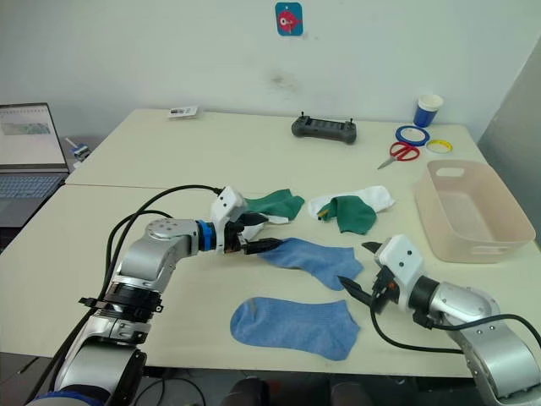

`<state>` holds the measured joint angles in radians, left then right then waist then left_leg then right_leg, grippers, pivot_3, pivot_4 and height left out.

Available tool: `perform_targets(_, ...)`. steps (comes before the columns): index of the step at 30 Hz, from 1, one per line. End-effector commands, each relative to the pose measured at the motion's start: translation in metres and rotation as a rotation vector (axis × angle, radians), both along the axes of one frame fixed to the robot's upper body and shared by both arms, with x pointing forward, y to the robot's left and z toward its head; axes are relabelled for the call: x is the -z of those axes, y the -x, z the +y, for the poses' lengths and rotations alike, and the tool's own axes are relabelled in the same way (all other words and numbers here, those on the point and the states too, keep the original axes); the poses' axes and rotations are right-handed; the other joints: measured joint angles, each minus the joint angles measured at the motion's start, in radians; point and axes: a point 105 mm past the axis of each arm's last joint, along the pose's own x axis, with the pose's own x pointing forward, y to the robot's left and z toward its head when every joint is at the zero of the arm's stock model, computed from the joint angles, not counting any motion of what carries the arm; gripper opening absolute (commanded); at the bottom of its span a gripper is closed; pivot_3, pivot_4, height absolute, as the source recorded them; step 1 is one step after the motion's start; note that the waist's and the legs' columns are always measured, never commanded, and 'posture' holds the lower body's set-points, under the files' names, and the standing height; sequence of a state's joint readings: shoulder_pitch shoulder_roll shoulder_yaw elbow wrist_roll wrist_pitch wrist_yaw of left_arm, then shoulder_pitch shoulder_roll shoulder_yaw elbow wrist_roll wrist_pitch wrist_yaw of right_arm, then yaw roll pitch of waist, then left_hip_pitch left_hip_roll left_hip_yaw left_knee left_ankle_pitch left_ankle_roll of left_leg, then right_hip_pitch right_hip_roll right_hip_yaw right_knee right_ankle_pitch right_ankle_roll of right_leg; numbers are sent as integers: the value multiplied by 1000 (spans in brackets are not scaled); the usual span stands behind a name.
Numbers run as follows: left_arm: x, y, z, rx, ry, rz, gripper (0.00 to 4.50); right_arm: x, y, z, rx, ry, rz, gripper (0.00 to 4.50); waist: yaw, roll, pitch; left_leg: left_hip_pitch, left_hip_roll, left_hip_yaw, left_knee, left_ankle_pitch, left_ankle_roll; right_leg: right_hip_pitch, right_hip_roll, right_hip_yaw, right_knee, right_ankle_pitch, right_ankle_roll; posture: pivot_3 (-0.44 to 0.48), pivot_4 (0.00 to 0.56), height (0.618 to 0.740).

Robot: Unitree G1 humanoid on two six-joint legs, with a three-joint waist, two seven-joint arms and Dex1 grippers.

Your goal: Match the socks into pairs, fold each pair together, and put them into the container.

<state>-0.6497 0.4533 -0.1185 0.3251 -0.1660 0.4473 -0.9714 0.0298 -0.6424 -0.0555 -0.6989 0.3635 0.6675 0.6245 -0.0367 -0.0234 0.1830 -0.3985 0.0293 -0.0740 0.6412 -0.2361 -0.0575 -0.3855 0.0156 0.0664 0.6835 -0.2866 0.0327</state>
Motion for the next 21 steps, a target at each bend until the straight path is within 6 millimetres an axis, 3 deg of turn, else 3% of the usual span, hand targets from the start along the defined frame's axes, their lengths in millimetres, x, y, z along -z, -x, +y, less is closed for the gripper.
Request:
perform_targets(1, -4, -9, -2, 8, -23, -26, 4405, -5, 5, 7, 11, -8, -29, 4500, -1, 0, 0, -1, 0, 0, 0, 0, 0, -1, 0, 0, 0, 0, 0, 0, 150, 740)
perform_targets(6, 11, -1, -1, 90, -82, 28, 4405, 1, 3, 3, 79, -2, -15, 4500, 3, 0, 0, -2, 0, 1, 0, 0, 0, -1, 0, 0, -1, 0, 0, 0, 150, 740)
perform_targets(9, 14, -4, -2, 90, -93, 32, 3879, 5, 0, 3, 122, -24, 2, 4500, 4, 0, 0, -2, 0, 1, 0, 0, 0, -1, 0, 0, -1, 0, 0, 0, 150, 740)
perform_targets(21, 18, 2, -7, 156, -104, 59, 51, 31, -43, -12, 405, -160, 134, 4500, 4, 0, 0, -2, 0, 1, 0, 0, 0, -2, 0, 0, -1, 0, 0, 0, 150, 740)
